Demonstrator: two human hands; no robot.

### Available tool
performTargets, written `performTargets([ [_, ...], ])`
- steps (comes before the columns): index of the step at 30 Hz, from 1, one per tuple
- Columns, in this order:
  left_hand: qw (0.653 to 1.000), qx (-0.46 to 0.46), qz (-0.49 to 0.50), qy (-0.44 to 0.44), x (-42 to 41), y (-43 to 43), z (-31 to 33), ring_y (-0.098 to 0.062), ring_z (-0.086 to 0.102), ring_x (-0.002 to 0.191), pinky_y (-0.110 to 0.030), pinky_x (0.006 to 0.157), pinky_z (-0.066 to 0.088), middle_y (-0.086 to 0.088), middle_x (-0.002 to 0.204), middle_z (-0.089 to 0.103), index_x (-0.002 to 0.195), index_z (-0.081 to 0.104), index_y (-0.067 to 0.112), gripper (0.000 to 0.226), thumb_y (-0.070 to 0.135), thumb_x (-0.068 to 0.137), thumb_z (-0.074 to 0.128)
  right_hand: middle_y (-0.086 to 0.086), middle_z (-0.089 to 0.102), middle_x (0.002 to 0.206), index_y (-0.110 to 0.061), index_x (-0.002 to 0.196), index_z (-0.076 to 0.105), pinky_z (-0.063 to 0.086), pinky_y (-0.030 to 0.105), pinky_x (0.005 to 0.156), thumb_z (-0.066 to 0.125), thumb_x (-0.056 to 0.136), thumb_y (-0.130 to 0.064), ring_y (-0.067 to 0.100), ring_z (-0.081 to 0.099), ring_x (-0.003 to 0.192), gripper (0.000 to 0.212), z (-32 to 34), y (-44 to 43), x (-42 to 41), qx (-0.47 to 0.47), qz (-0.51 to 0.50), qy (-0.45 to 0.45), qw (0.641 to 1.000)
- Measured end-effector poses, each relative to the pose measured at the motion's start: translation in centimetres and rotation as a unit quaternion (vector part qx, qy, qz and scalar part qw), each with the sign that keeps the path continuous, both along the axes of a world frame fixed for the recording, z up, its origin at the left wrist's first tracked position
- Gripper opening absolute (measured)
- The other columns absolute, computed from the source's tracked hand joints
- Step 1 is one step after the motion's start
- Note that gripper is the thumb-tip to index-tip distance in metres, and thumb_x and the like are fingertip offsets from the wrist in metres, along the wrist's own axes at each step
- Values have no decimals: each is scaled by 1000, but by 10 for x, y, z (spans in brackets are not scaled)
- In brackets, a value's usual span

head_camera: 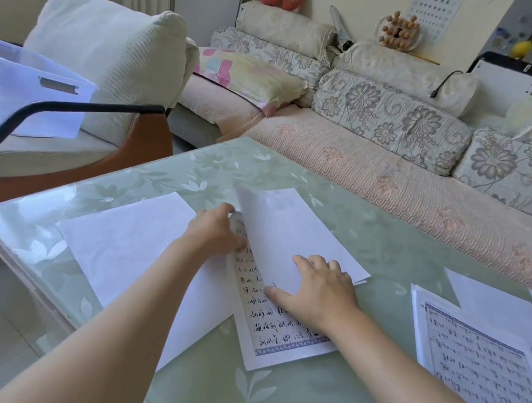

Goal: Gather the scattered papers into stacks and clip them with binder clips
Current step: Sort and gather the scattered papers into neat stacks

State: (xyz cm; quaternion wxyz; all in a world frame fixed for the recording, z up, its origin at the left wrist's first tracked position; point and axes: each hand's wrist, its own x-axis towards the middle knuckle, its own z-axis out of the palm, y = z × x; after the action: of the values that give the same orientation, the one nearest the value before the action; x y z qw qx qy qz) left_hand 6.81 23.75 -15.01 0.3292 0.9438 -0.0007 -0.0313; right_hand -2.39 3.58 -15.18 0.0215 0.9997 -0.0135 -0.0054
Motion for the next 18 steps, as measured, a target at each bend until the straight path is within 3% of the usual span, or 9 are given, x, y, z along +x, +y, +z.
performTargets([
  [3, 965, -257, 56, 23, -8, -20, 12, -22, 61, 96, -29, 72, 51, -3, 112, 60, 135, 37, 23, 65, 11, 79, 68, -2, 43, 145, -31, 146, 35, 32, 42, 104, 39, 74, -85, 27, 38, 130, 90, 2, 1, 0, 20, -6, 6, 1000],
  [5, 916, -382, 107, 59, -13, -30, 21, -23, 63, 79, -32, 64, 56, -10, 99, 63, 114, 50, 15, 39, 7, 78, 64, -3, 43, 145, -32, 145, 36, 31, 42, 104, 39, 74, -83, 26, 37, 131, 88, 4, 1, -2, 39, -11, 13, 999],
  [6, 897, -415, 125, 84, -15, -33, 23, -26, 65, 76, -38, 69, 58, -14, 96, 65, 104, 57, 8, 31, 14, 74, 66, -3, 41, 147, -33, 146, 35, 30, 42, 106, 39, 75, -82, 26, 36, 133, 86, 6, 1, -4, 44, -9, 16, 999],
  [8, 884, -429, 123, 138, -24, -35, 26, -31, 70, 81, -47, 79, 59, -14, 94, 70, 94, 65, 4, 42, 35, 68, 76, -2, 36, 151, -39, 147, 34, 26, 43, 109, 35, 81, -81, 25, 31, 137, 79, 7, 0, -9, 50, 2, 22, 999],
  [10, 887, -419, 116, 156, -31, -36, 24, -28, 70, 76, -35, 61, 61, -9, 88, 71, 96, 68, 8, 40, 37, 72, 82, 0, 32, 155, -43, 147, 34, 23, 44, 111, 31, 86, -78, 25, 27, 141, 70, 6, -1, -15, 55, 13, 25, 998],
  [12, 898, -393, 103, 171, -36, -36, 20, -25, 67, 66, -25, 41, 52, -10, 83, 70, 96, 67, 7, 31, 21, 74, 83, 0, 30, 157, -47, 145, 36, 21, 43, 113, 30, 91, -73, 23, 25, 142, 61, 5, -3, -18, 69, 27, 29, 997],
  [15, 917, -359, 105, 137, -39, -33, 19, -30, 70, 77, -44, 68, 60, -14, 89, 72, 95, 68, 6, 35, 5, 64, 84, -5, 35, 154, -44, 143, 43, 22, 38, 114, 37, 96, -62, 19, 27, 141, 51, 9, -9, -20, 136, 36, 19, 990],
  [16, 918, -362, 104, 125, -39, -31, 21, -30, 70, 79, -44, 73, 59, -13, 91, 71, 90, 66, 8, 32, 3, 64, 84, -4, 38, 152, -40, 144, 44, 23, 37, 114, 42, 97, -57, 19, 29, 140, 50, 11, -13, -19, 162, 31, 3, 986],
  [18, 918, -374, 79, 103, -41, -25, 30, -23, 67, 75, -33, 67, 57, -8, 89, 69, 84, 61, 13, 25, 1, 73, 80, 1, 38, 151, -28, 148, 41, 24, 33, 114, 54, 95, -44, 22, 31, 139, 57, 18, -24, -15, 210, 4, -52, 976],
])
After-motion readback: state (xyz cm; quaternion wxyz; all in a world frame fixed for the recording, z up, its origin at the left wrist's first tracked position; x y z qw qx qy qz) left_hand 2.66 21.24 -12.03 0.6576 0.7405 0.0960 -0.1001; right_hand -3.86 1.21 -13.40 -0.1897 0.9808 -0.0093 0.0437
